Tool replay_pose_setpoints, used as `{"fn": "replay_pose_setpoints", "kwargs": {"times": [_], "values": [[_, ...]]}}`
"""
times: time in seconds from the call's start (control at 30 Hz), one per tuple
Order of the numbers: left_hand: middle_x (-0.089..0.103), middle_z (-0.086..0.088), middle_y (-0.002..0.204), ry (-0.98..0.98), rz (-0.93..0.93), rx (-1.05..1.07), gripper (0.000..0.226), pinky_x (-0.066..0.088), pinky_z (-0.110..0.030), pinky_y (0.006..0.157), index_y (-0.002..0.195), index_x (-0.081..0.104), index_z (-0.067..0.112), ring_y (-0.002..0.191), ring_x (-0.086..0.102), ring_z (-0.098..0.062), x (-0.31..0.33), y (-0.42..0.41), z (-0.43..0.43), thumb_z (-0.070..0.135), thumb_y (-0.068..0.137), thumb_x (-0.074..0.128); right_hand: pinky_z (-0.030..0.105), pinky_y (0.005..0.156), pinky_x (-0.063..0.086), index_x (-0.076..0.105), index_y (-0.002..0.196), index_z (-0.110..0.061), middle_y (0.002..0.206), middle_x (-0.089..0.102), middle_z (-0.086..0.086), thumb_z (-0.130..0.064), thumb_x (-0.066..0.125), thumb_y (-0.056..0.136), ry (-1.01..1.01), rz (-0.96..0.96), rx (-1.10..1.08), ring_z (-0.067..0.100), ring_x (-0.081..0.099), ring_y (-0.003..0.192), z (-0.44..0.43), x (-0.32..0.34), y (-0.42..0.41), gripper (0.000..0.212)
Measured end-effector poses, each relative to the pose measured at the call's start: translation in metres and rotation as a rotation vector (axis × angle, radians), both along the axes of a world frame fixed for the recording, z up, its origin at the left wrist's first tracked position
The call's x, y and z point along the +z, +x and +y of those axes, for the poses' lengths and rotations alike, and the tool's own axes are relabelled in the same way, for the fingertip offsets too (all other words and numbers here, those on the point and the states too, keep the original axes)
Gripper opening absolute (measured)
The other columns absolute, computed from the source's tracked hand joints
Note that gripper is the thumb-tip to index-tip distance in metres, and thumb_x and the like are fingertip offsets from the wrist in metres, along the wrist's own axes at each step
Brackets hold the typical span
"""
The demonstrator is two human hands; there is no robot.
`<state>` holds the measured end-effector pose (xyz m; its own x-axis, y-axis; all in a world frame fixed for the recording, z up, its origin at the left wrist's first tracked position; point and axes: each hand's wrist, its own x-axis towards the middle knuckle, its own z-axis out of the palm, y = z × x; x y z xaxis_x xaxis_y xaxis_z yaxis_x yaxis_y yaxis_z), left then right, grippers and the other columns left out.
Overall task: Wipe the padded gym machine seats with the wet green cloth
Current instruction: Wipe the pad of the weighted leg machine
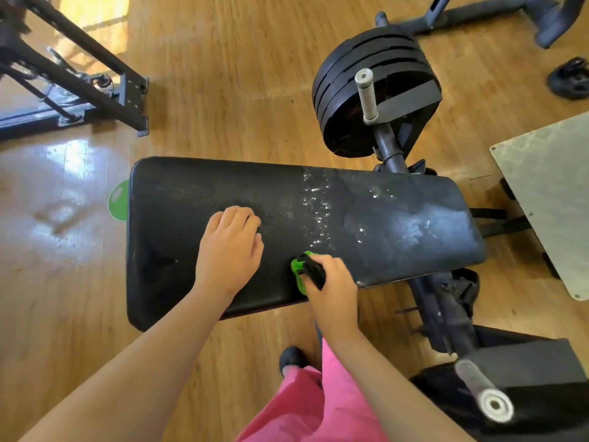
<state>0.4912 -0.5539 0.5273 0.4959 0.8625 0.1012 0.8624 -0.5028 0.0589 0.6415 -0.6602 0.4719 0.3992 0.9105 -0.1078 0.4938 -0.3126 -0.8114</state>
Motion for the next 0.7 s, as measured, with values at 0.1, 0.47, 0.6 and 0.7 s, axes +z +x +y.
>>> {"fn": "replay_pose_setpoints", "kwargs": {"times": [0.1, 0.47, 0.6, 0.7], "values": [[0.062, -0.004, 0.111, -0.008, 0.015, 0.016, 0.021, 0.041, -0.039, 0.097, 0.108, 0.065, 0.011, 0.110, 0.055, -0.023, 0.001, 0.000, 0.000, 0.018, 0.090, 0.057, 0.030, 0.083, 0.049, 0.066, 0.110, -0.017, 0.100, 0.061, -0.004, -0.013, 0.074, 0.082, 0.061, 0.035, 0.066, 0.015, 0.058, 0.096, 0.020, 0.005, -0.006, 0.030], [0.061, -0.006, 0.117, -0.008, 0.116, 0.025, 0.025, 0.040, -0.042, 0.098, 0.112, 0.063, 0.010, 0.114, 0.053, -0.026, -0.001, 0.004, 0.001, 0.020, 0.090, 0.055, 0.026, 0.085, 0.045, 0.065, 0.110, -0.018, 0.100, 0.059, -0.006, -0.013, 0.069, 0.085, -0.009, 0.014, -0.012, 0.013, 0.056, 0.098, 0.022, -0.018, 0.044, 0.026], [0.061, -0.007, 0.118, -0.009, 0.136, 0.027, 0.026, 0.040, -0.042, 0.098, 0.113, 0.063, 0.010, 0.114, 0.053, -0.026, -0.001, 0.004, 0.001, 0.020, 0.091, 0.055, 0.026, 0.085, 0.044, 0.064, 0.113, -0.016, 0.102, 0.059, -0.004, -0.014, 0.068, 0.087, -0.079, 0.001, -0.047, 0.017, 0.057, 0.101, 0.019, -0.023, 0.063, 0.026], [0.062, -0.007, 0.118, -0.007, 0.143, 0.035, 0.027, 0.041, -0.042, 0.097, 0.113, 0.064, 0.009, 0.114, 0.053, -0.027, -0.001, 0.006, 0.001, 0.020, 0.090, 0.056, 0.024, 0.082, 0.040, 0.064, 0.113, -0.015, 0.100, 0.057, -0.006, -0.016, 0.069, 0.087, -0.096, 0.005, -0.073, 0.017, 0.056, 0.100, 0.021, -0.018, 0.055, 0.027]]}}
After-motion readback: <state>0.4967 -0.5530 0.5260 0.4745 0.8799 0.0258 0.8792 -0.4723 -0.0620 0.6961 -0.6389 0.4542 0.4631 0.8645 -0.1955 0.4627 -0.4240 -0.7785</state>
